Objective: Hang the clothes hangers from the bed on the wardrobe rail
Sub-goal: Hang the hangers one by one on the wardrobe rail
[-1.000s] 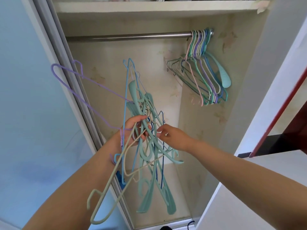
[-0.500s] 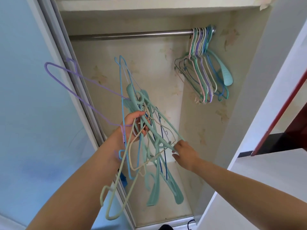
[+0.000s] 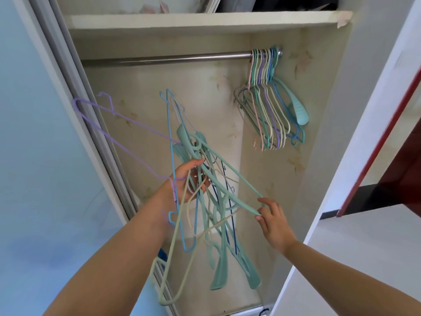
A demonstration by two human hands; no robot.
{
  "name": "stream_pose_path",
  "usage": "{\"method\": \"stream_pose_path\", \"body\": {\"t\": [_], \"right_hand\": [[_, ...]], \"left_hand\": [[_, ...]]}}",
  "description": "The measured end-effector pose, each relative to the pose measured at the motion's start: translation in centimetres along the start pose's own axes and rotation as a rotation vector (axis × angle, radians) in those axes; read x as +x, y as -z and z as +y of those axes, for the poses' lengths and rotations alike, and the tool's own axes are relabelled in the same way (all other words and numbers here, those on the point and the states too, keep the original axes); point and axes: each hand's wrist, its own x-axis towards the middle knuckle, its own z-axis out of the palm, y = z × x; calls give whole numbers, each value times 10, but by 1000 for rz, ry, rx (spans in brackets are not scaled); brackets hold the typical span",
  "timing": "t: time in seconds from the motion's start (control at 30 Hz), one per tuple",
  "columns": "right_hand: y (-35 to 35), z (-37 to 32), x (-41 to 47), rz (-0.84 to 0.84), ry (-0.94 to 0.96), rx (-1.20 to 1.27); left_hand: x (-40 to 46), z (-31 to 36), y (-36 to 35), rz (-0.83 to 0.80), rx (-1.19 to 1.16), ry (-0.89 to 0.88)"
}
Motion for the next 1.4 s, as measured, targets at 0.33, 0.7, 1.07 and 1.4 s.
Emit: {"method": "stream_pose_path", "body": {"t": [0.33, 0.7, 1.07, 1.4], "right_hand": [[5, -31, 19, 194, -63, 215], [40, -99, 102, 84, -417, 185], [139, -116, 260, 184, -374, 264], [167, -115, 288, 200, -317, 339]], "left_hand": [[6, 1, 19, -172, 2, 54], [10, 4, 31, 162, 150, 21], [4, 26, 29, 151, 84, -7], [-1, 32, 20, 184, 179, -100]]}}
